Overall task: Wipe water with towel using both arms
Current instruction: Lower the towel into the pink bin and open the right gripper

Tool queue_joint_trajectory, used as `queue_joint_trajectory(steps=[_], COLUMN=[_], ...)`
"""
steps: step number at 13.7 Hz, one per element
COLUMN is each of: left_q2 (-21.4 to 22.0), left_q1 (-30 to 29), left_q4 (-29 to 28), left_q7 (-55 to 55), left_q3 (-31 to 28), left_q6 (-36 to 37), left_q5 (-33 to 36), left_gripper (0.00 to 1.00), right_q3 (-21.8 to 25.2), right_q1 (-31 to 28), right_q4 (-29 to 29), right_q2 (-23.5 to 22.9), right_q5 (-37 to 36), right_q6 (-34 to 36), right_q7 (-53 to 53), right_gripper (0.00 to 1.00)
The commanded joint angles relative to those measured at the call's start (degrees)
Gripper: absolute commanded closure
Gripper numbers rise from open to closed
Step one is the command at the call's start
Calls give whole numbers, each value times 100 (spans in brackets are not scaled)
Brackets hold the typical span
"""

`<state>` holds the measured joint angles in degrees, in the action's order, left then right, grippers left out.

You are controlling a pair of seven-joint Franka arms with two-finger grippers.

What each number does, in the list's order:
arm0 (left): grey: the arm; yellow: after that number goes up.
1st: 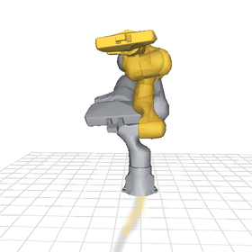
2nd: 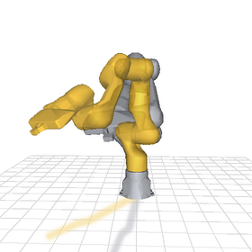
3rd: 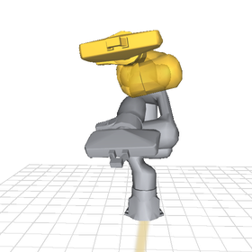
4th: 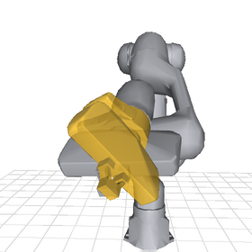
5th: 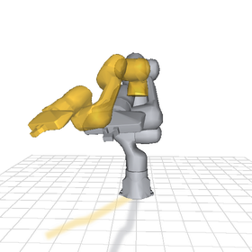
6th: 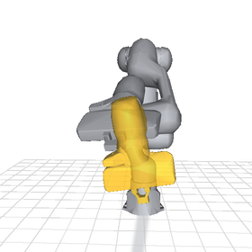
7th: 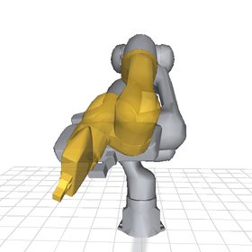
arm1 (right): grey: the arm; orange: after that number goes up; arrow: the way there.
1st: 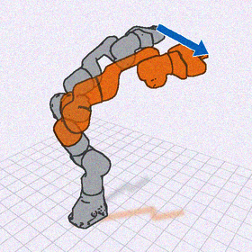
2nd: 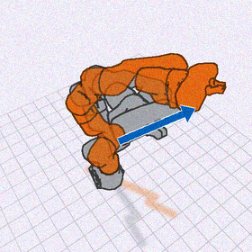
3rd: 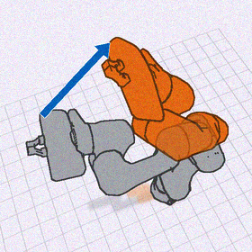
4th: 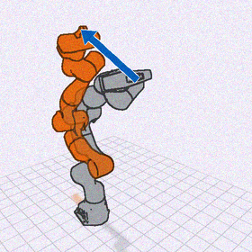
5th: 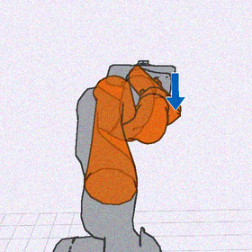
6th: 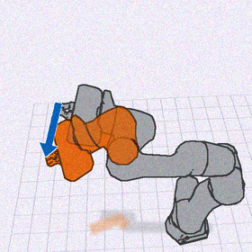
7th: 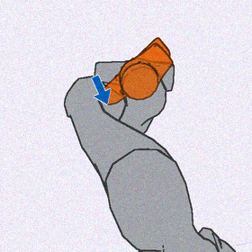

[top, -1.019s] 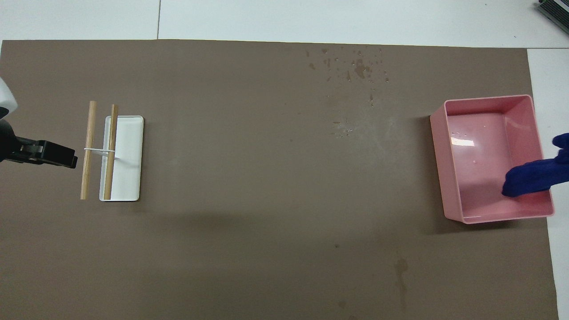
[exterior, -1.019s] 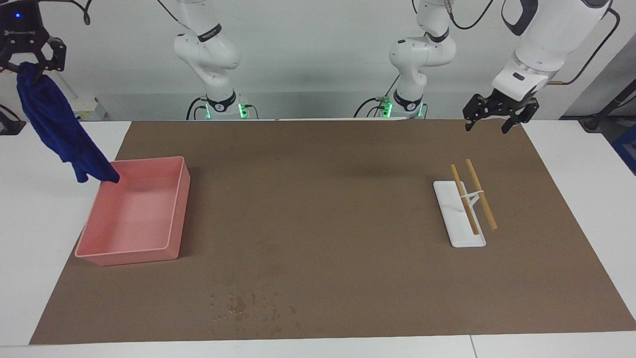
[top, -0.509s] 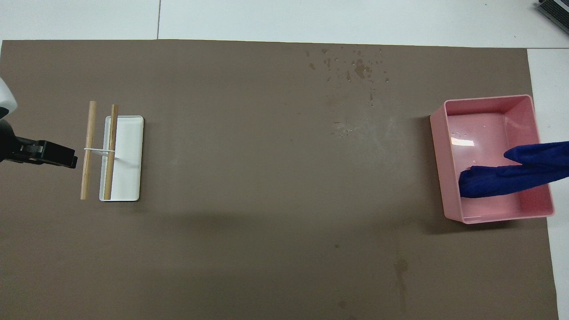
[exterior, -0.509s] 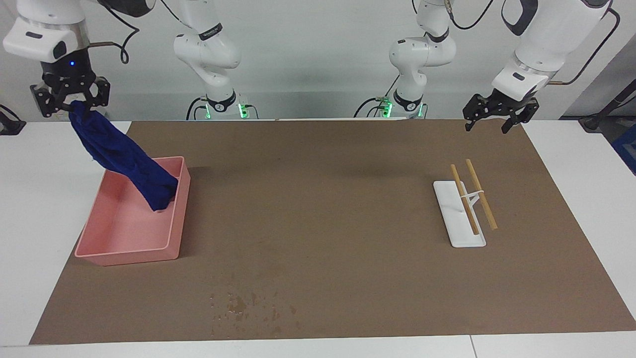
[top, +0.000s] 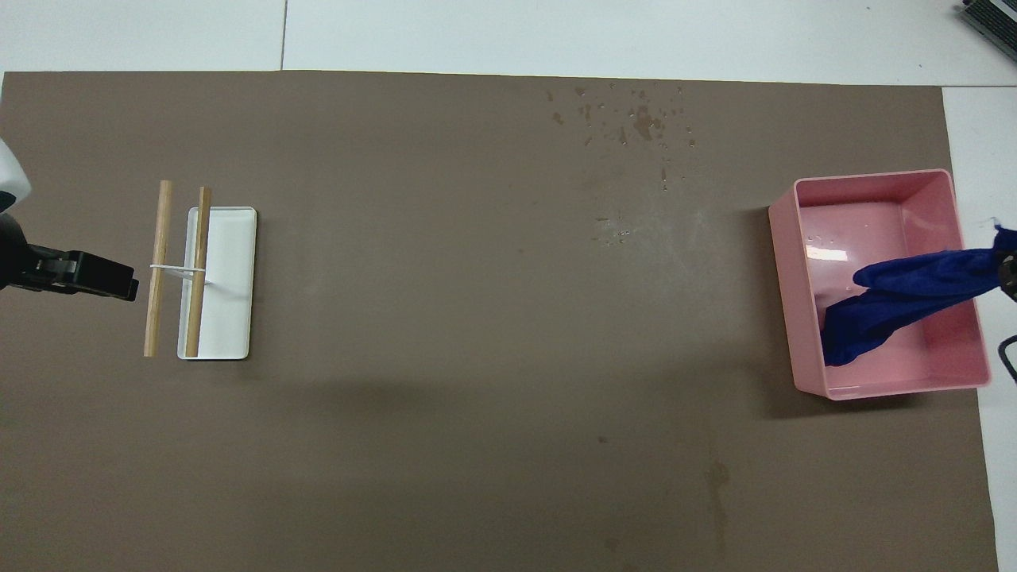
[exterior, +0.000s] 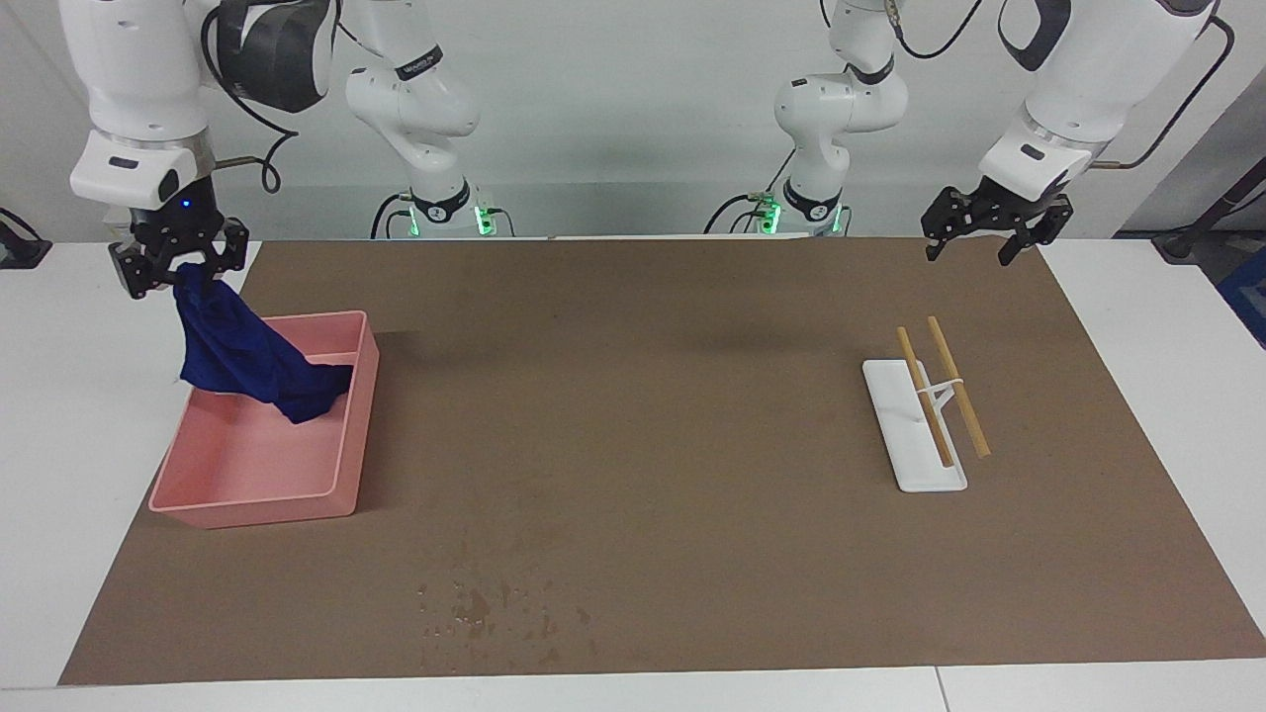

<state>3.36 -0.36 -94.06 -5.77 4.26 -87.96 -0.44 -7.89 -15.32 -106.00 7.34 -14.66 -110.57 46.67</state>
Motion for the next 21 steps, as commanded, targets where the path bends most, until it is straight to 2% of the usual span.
queue_joint_trajectory(steps=[1, 4, 6, 11, 14, 16, 17, 21], left_q2=[16, 16, 16, 16, 16, 16, 16, 16], left_q1=[0, -8, 0, 0, 0, 0, -8, 0], left_q4=[-7, -7, -7, -7, -7, -7, -7, -7], left_q7=[-47, -47, -47, -47, -47, -47, -47, -47], left_q3=[-22, -22, -22, -22, -22, -22, -22, -22], left_q6=[-2, -2, -2, -2, -2, -2, -2, -2], left_q5=[-35, -35, -35, -35, -35, -35, -35, -35], left_gripper=[0, 0, 0, 0, 0, 0, 0, 0], right_q3=[-20, -29, -37, -117, -134, -152, -230, -240], right_q1=[-24, 28, 99, 493, 775, 819, 1020, 1258], right_q4=[-79, 314, 674, 1159, 1318, 1152, 1134, 1160], right_q2=[110, 22, 30, 22, 4, 91, 92, 22], right_q5=[156, 672, 860, 1124, 1438, 1755, 1765, 1748], right_q6=[-96, -1, 358, 1598, 2283, 2626, 2724, 3032], right_q7=[-44, -105, -176, -1912, -3336, -3944, -4347, -4711], right_gripper=[0, 0, 0, 0, 0, 0, 0, 0])
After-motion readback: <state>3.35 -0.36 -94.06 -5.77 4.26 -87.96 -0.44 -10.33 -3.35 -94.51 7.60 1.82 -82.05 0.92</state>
